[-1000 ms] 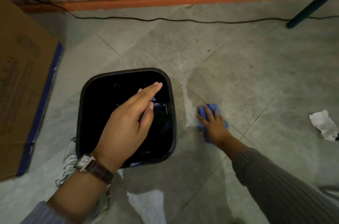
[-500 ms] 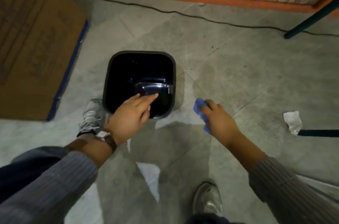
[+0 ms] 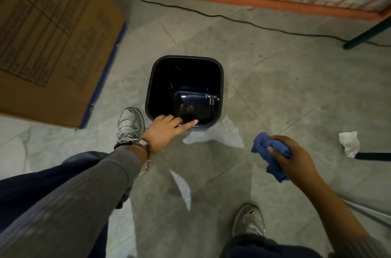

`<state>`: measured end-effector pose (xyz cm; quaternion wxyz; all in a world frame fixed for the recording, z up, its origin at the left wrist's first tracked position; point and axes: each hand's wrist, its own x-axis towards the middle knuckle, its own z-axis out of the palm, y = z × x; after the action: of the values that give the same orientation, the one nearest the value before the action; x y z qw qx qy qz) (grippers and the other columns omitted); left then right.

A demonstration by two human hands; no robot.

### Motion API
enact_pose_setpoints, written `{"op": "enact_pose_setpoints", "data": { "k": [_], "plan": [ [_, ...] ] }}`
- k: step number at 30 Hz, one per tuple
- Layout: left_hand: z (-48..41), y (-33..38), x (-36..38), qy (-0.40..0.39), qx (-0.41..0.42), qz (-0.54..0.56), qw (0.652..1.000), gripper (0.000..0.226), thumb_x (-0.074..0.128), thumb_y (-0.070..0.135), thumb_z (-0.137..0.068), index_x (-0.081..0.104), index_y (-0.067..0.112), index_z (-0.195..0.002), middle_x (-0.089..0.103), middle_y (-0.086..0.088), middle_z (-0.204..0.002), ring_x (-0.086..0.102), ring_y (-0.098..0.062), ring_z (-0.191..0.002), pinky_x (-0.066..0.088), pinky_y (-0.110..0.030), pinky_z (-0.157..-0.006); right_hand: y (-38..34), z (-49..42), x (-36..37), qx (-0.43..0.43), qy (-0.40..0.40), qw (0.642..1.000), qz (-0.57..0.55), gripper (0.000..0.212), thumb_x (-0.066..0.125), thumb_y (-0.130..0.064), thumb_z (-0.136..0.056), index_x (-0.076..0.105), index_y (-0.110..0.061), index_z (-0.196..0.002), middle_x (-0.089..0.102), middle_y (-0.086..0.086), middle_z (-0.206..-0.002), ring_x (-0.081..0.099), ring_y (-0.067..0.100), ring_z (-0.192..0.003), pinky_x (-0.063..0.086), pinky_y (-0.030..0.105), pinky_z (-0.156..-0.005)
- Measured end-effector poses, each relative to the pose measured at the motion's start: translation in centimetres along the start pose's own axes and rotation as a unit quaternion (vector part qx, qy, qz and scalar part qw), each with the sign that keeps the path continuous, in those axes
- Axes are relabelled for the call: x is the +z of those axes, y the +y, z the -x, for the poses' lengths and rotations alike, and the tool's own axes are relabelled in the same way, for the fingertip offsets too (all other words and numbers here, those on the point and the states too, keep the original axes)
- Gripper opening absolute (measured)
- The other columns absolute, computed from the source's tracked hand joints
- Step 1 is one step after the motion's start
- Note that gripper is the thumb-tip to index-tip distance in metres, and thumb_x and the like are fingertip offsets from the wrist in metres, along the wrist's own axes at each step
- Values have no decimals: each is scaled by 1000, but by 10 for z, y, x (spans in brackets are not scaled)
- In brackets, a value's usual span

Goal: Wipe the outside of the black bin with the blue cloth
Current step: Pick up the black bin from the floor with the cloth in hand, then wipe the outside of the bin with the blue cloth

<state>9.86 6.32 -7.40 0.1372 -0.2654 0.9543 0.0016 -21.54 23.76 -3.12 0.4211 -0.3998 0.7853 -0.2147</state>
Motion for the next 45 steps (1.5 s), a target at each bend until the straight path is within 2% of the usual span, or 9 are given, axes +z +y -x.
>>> {"op": "enact_pose_setpoints", "data": {
  "k": [5, 9, 14, 19, 21, 28, 31, 39, 45],
  "plan": [
    [-27, -22, -45, 101, -28, 20, 994, 93, 64, -6, -63, 24, 27, -141, 61, -9, -91, 57, -28, -73, 47, -36, -61, -14, 28, -21, 28, 67, 986, -147, 19, 52, -18, -96, 55, -32, -108, 61, -2, -110, 59, 18, -97, 51, 26, -73],
    [-33, -37, -102, 189, -58, 43, 979, 69, 46, 3, -75, 32, 25, -138, 60, -9, -90, 55, -29, -72, 50, -35, -57, -45, 60, -49, 38, 114, 951, -284, 23, 48, -20, -97, 58, -38, -107, 65, -3, -109, 67, 7, -82, 55, 42, -71],
    [2, -28, -189, 304, -88, 63, 946, 43, 42, 19, -88, 52, 26, -130, 60, -2, -84, 53, -24, -71, 44, -32, -53, -91, 127, -90, -37, 160, 935, -313, 28, 49, -25, -96, 57, -42, -117, 65, -6, -117, 61, 19, -106, 46, 48, -90],
    [54, -6, -296, 396, -69, 86, 912, 36, 40, 30, -95, 51, 31, -129, 57, 1, -85, 49, -19, -75, 45, -34, -58, -134, 200, -112, -118, 224, 906, -339, 33, 63, -41, -79, 55, -38, -111, 66, -16, -105, 62, -2, -93, 50, 26, -76],
    [75, 8, -337, 430, -53, 78, 898, 35, 43, 31, -96, 51, 33, -129, 56, 3, -86, 47, -16, -75, 44, -32, -58, -153, 228, -115, -143, 287, 883, -344, 27, 62, -20, -85, 54, -31, -109, 65, -19, -97, 60, -2, -94, 48, 20, -81],
    [138, 52, -441, 507, -15, 49, 861, 33, 45, 30, -96, 54, 34, -127, 57, 2, -86, 47, -17, -76, 41, -31, -58, -188, 327, -107, -199, 363, 827, -379, 27, 61, -19, -88, 58, -21, -115, 67, -1, -107, 63, 14, -99, 51, 37, -86],
    [153, 67, -456, 532, -21, 55, 845, 32, 48, 28, -95, 55, 34, -126, 56, 1, -81, 44, -16, -74, 36, -28, -60, -199, 348, -96, -218, 400, 799, -393, 22, 60, -11, -89, 53, -15, -109, 62, -3, -104, 60, -1, -91, 49, 11, -75],
    [197, 131, -446, 549, 2, 98, 830, 31, 52, 29, -93, 57, 36, -122, 51, 6, -78, 46, -14, -71, 41, -31, -58, -188, 373, -50, -284, 404, 812, -310, 34, 59, 14, -82, 52, -9, -106, 55, -8, -109, 54, -18, -96, 40, 3, -82],
    [210, 149, -434, 552, 10, 104, 827, 28, 51, 30, -93, 59, 36, -120, 56, 7, -75, 45, -12, -68, 34, -24, -60, -166, 374, -40, -272, 356, 834, -321, 37, 54, 0, -90, 46, -18, -122, 53, -8, -121, 52, -11, -106, 41, 6, -88]
  ]
}}
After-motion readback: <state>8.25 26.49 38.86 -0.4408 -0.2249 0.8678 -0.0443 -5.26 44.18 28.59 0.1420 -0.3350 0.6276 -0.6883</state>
